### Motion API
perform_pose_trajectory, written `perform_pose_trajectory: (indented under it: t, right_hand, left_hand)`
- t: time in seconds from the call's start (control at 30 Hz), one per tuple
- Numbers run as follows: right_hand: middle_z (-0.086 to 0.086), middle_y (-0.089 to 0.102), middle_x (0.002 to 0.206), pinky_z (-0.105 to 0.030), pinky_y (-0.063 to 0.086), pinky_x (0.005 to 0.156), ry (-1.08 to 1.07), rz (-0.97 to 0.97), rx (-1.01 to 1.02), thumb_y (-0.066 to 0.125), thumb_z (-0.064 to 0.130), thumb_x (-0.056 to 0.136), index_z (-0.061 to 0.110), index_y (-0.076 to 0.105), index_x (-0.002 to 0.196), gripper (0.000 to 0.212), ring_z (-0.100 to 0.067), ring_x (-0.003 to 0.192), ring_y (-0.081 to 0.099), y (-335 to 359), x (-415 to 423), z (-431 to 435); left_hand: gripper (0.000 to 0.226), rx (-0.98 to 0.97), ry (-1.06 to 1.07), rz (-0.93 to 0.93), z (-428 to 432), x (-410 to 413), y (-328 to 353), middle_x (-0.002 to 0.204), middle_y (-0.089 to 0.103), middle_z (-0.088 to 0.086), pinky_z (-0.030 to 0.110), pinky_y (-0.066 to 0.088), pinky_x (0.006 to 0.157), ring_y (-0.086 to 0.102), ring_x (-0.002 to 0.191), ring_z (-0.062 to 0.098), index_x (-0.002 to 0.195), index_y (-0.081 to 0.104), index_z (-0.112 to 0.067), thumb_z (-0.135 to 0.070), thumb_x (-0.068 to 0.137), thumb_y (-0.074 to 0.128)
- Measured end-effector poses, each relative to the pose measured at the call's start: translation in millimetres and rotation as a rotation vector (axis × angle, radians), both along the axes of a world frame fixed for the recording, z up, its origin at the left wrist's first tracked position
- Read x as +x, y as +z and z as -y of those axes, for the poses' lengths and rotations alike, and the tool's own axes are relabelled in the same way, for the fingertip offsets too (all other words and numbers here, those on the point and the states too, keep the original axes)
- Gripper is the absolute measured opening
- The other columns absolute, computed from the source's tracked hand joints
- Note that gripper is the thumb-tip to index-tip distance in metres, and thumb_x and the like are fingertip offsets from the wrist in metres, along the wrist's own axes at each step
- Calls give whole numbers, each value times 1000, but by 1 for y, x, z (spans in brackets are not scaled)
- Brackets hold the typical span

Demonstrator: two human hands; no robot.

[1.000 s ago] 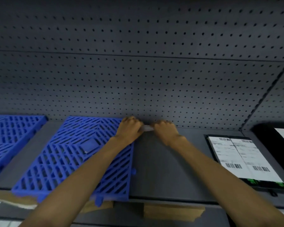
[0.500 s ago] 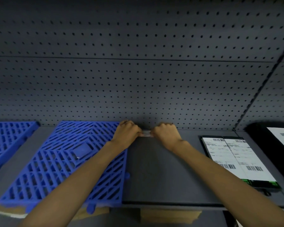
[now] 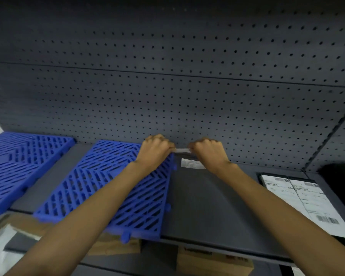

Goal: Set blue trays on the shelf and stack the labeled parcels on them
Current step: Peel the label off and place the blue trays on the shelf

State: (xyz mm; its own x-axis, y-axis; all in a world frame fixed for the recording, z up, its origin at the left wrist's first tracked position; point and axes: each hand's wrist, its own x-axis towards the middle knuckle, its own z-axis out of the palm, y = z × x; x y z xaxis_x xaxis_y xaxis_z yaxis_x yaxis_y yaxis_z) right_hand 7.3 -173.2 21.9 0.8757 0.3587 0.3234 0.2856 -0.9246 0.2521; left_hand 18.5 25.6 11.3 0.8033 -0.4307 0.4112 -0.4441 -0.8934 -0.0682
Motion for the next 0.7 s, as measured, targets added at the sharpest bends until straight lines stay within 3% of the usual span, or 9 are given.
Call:
perform_pose_trajectory:
  t: [0.17, 0.53, 0.7]
  right_hand:
    - [-3, 66, 80, -31, 36, 53, 129, -3, -11, 57, 18, 94, 21, 64, 93, 7, -25, 75, 64, 15, 8, -67]
    - [-2, 66, 83, -31, 37, 53, 360, 22, -32, 49, 18, 102, 23, 64, 99, 16, -21, 76, 60, 34, -12, -261]
    - [-1, 66, 84, -32, 35, 55, 399, -6, -12, 50, 20, 100, 24, 64, 100, 14, -22, 75, 59, 42, -35, -350]
  left_hand:
    - [29, -14, 108, 6, -68, -15, 6, 104, 72, -4, 35, 49, 83, 59, 101, 21, 109, 71, -25, -35, 102, 44]
    - [24, -45, 325, 12, -255, -73, 21, 101, 71, 0, 37, 46, 81, 59, 105, 23, 110, 70, -27, -33, 97, 51]
    - [23, -88, 331, 28, -340, -106, 29, 100, 73, 3, 40, 48, 78, 61, 102, 27, 107, 74, -24, -34, 96, 56]
